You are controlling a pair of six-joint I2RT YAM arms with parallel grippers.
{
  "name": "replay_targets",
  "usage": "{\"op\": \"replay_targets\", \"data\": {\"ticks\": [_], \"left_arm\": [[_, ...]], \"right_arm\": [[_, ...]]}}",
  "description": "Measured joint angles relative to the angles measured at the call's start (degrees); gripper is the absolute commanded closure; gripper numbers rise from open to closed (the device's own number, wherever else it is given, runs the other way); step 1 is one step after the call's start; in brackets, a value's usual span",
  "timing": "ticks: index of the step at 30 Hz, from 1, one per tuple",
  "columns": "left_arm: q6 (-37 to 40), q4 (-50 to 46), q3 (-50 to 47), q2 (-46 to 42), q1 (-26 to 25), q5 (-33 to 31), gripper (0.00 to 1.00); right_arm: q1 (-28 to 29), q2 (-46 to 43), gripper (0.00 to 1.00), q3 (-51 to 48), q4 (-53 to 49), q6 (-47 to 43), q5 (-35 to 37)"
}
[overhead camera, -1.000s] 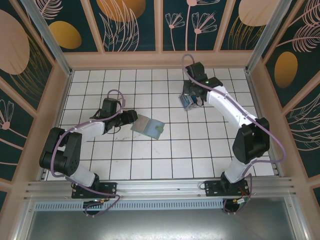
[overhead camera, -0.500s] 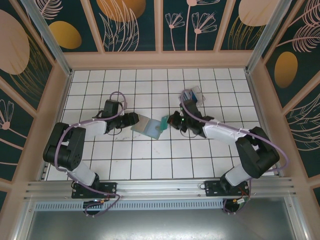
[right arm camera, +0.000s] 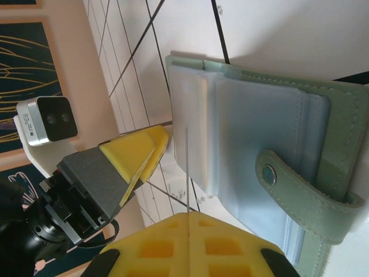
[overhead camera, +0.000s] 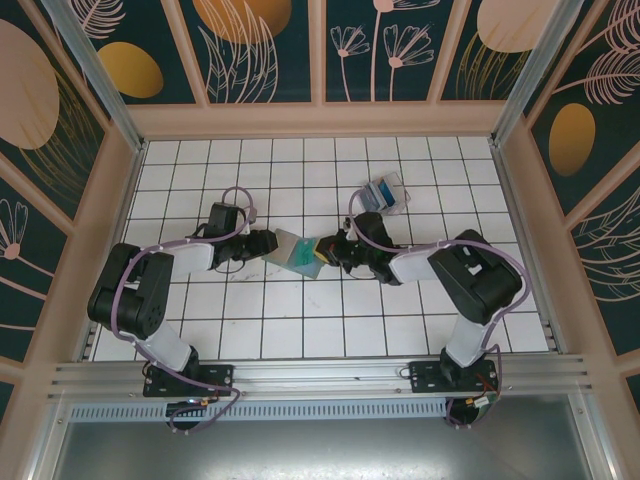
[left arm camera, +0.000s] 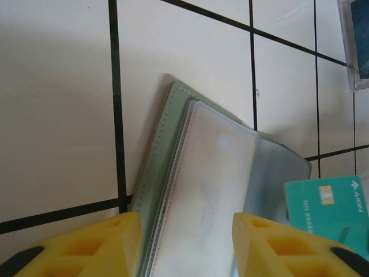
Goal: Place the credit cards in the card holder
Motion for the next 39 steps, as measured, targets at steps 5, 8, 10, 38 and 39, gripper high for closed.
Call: {"op": "replay_targets", "data": {"ticks": [5, 8, 10, 38, 39], "left_arm": [[0.0, -0.1, -0.3, 0.0, 0.0, -0.1, 0.53], [0.0, -0.1, -0.3, 0.0, 0.0, -0.1, 0.52], [0.0, -0.1, -0.3, 0.0, 0.0, -0.1, 0.5], [-0.2, -0.1, -0.4, 1.0, 0.0, -1.2, 0.48], [-0.2, -0.1, -0.4, 1.0, 0.0, -1.2, 0.48]], "right_arm": [[0.0, 2.7, 1.0, 0.3, 1.1, 0.0, -0.7], [0.0, 3.7, 1.0, 0.6, 1.5, 0.0, -0.7], [0.0, 4.2, 1.0, 0.8, 1.9, 0.0, -0.7], [0.1, 7.1, 1.0, 3.4, 2.9, -1.9, 0.1], [0.1, 7.1, 1.0, 3.2, 2.9, -2.0, 0.2]]}}
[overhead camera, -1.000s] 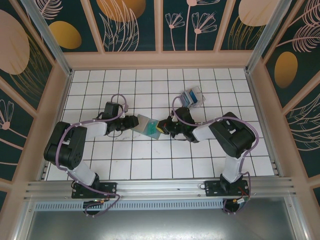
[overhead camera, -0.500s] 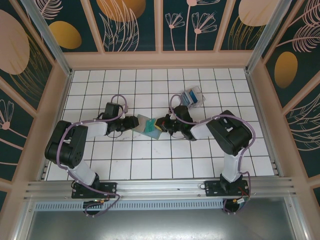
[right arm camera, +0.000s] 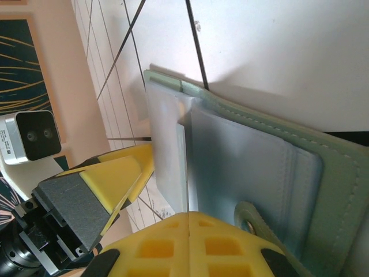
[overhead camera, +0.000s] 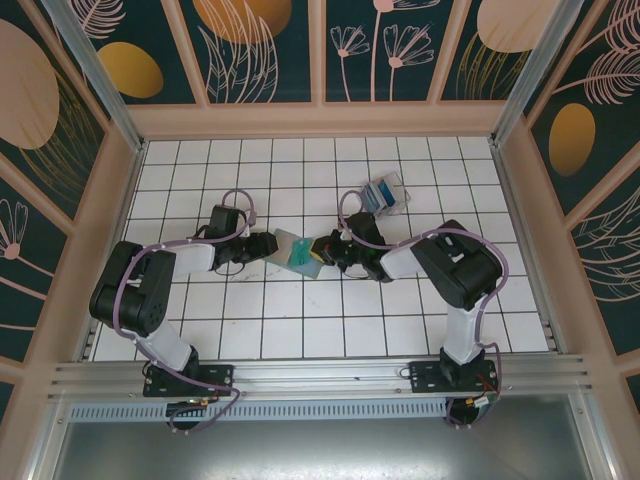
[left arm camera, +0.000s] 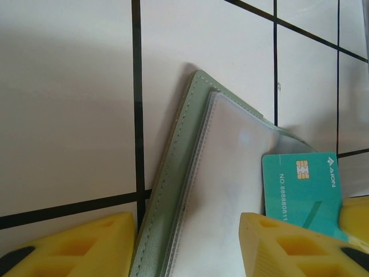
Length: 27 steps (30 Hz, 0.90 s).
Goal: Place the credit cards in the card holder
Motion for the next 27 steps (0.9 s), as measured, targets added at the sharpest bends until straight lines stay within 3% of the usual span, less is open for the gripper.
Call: {"op": "replay_targets", "data": {"ticks": [27], "left_arm": [[0.0, 0.0, 0.0, 0.1, 0.0, 0.0, 0.51]], "right_arm": [[0.7, 2.2, 1.0, 0.5, 0.9, 0.3, 1.8]]}}
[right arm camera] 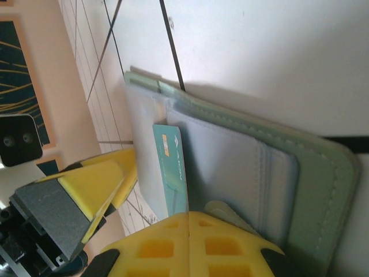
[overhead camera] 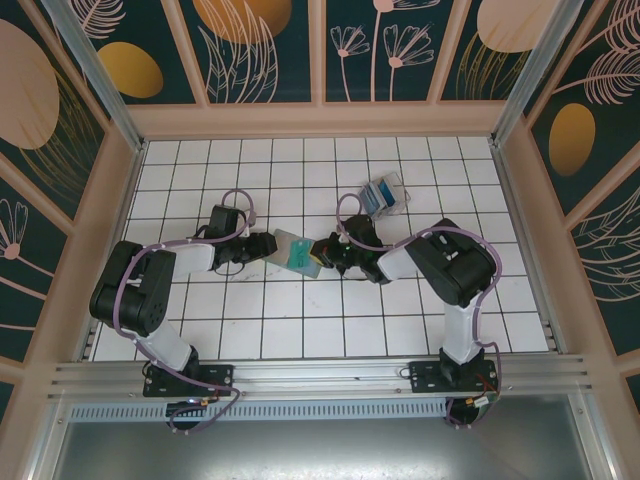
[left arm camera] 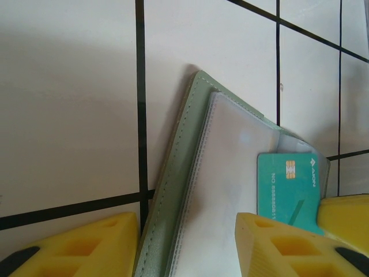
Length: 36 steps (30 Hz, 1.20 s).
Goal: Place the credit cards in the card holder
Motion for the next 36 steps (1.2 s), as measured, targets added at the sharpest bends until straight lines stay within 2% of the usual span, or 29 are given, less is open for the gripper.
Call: {"op": "replay_targets", "data": {"ticks": [36], "left_arm": [[-0.4, 2.7, -1.6, -0.3, 0.0, 0.2, 0.51]], "right_arm": [[1.9, -2.5, 1.0, -2.2, -1.0, 3.6, 2.6]]}}
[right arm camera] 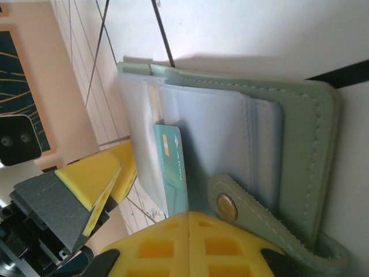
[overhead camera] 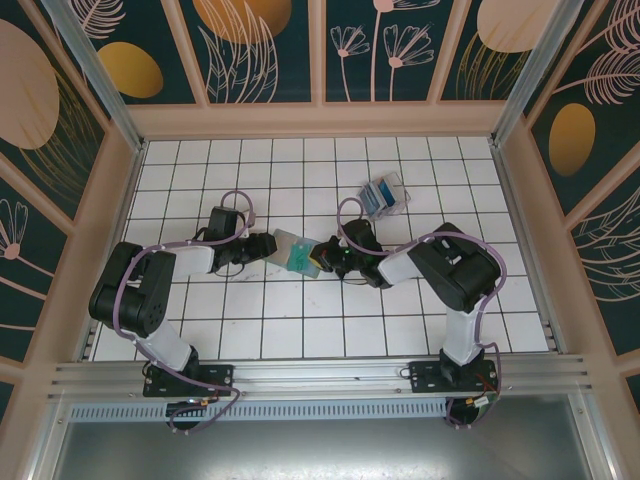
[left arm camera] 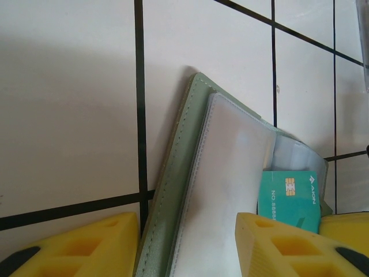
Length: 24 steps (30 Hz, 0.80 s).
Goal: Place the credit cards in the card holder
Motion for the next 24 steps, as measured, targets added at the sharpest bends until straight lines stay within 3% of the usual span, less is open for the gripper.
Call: {"op": "replay_targets", "data": {"ticks": [24], "left_arm": [[0.0, 0.1, -0.1, 0.0, 0.0, 0.0, 0.51]], "right_arm": [[0.2, 2.0, 1.0, 3.3, 0.5, 0.0, 6.5]]}}
